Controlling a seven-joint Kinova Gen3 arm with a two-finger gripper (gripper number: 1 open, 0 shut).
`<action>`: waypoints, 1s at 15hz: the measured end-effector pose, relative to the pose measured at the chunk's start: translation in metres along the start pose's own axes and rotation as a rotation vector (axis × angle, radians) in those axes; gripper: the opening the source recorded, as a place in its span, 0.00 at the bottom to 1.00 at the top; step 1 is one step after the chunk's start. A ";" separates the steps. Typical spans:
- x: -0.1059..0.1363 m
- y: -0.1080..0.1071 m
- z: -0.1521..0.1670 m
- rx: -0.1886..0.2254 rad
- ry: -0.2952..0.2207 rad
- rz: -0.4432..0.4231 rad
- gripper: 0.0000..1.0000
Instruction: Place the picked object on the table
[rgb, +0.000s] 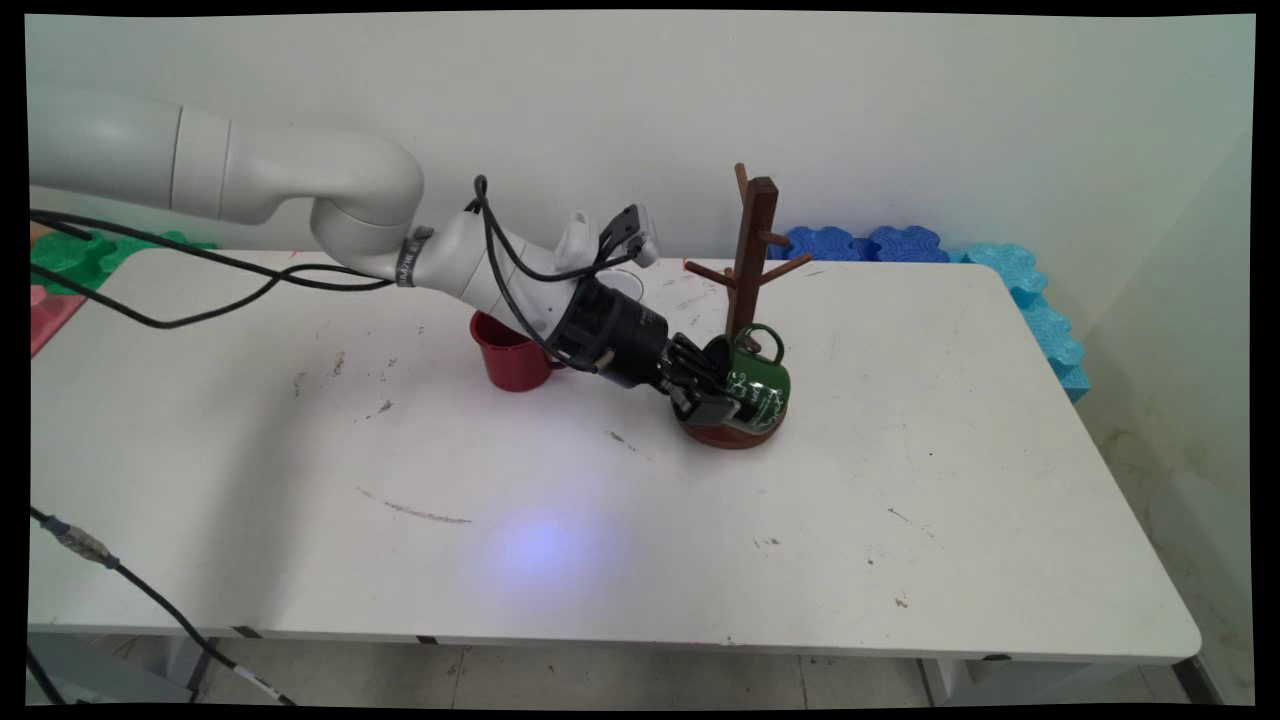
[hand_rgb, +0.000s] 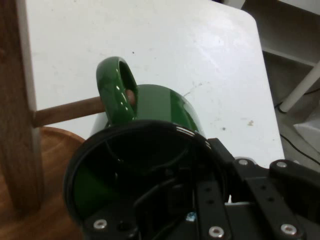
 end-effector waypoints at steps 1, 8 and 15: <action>0.001 0.002 0.001 -0.002 0.001 -0.002 0.00; 0.004 0.017 0.003 -0.012 0.003 -0.013 0.00; 0.000 0.037 -0.006 -0.014 -0.026 -0.022 0.00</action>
